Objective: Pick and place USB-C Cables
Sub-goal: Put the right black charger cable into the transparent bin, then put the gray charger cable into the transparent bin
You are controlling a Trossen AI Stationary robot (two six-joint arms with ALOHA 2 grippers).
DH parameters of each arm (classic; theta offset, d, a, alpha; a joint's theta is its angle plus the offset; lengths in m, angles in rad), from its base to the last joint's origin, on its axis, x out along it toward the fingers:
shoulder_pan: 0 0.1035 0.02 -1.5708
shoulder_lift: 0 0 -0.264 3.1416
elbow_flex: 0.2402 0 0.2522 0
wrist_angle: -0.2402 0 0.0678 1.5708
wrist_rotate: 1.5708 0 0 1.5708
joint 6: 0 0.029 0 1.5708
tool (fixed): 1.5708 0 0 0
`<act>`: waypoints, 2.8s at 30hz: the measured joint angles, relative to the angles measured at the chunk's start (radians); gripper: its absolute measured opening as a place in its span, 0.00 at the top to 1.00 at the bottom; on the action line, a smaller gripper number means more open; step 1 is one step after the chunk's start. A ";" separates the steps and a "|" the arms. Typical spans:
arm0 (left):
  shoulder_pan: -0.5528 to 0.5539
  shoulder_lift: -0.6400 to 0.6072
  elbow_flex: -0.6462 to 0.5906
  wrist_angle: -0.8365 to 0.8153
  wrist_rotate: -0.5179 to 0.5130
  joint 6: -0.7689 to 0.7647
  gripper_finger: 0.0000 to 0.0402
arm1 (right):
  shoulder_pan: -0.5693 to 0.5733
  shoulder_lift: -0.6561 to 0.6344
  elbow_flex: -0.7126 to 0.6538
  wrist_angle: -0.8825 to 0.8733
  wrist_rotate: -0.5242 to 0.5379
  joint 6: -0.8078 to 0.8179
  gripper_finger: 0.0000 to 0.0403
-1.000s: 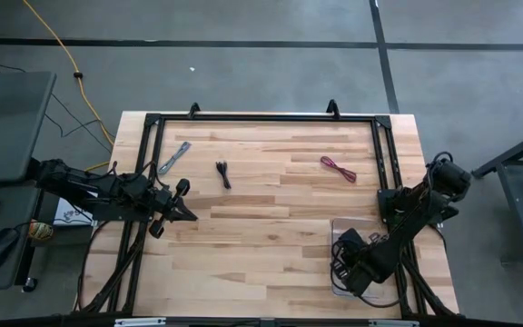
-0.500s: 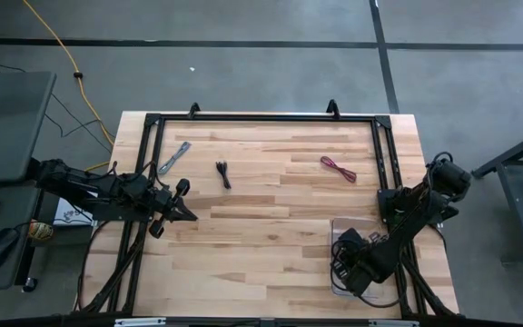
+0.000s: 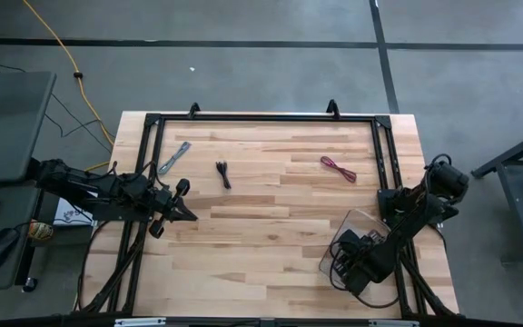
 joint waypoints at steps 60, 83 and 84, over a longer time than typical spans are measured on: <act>0.000 0.000 0.000 0.000 0.000 0.000 0.99 | -0.845 -0.496 -0.377 1.469 0.072 -1.718 0.41; 0.002 0.012 0.120 0.106 -0.545 0.170 0.89 | -0.865 -0.496 -0.398 1.660 -0.004 -1.689 0.41; 0.002 0.016 0.121 0.088 -0.550 0.153 0.87 | -0.865 -0.496 -0.398 1.660 -0.004 -1.689 0.41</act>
